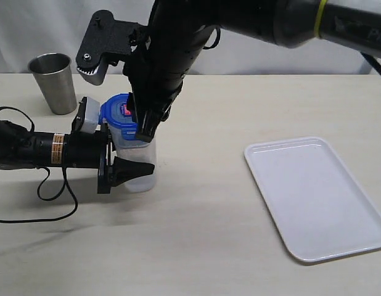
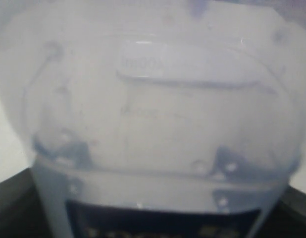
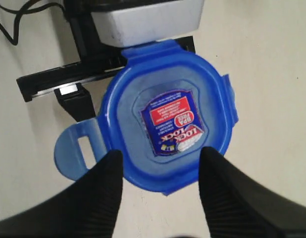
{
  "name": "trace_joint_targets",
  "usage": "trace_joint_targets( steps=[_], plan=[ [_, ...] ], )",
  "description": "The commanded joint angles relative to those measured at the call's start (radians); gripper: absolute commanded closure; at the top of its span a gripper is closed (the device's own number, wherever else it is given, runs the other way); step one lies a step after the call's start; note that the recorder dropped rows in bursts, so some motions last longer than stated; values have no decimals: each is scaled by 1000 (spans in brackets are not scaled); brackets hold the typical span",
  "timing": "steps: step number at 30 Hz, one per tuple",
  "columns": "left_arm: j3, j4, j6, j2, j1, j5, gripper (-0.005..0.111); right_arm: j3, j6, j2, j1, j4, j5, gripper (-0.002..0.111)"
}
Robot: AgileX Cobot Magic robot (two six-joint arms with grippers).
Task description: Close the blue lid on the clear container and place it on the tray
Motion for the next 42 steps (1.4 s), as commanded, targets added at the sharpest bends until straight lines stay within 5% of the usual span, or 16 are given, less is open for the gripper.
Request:
trace_joint_targets(
  steps=[1,18,30,36,42],
  plan=[
    [-4,8,-10,0,5,52,107,44,-23,-5,2,9,-26,62],
    [-4,11,-10,0,5,53,107,63,-102,64,4,72,-8,62],
    [-4,13,-10,0,5,53,107,63,-104,153,85,-127,-1,62],
    [-4,13,-10,0,5,51,107,63,-89,184,85,-148,5,76],
    [-4,13,-10,0,5,41,107,67,-100,184,89,-152,17,77]
  ],
)
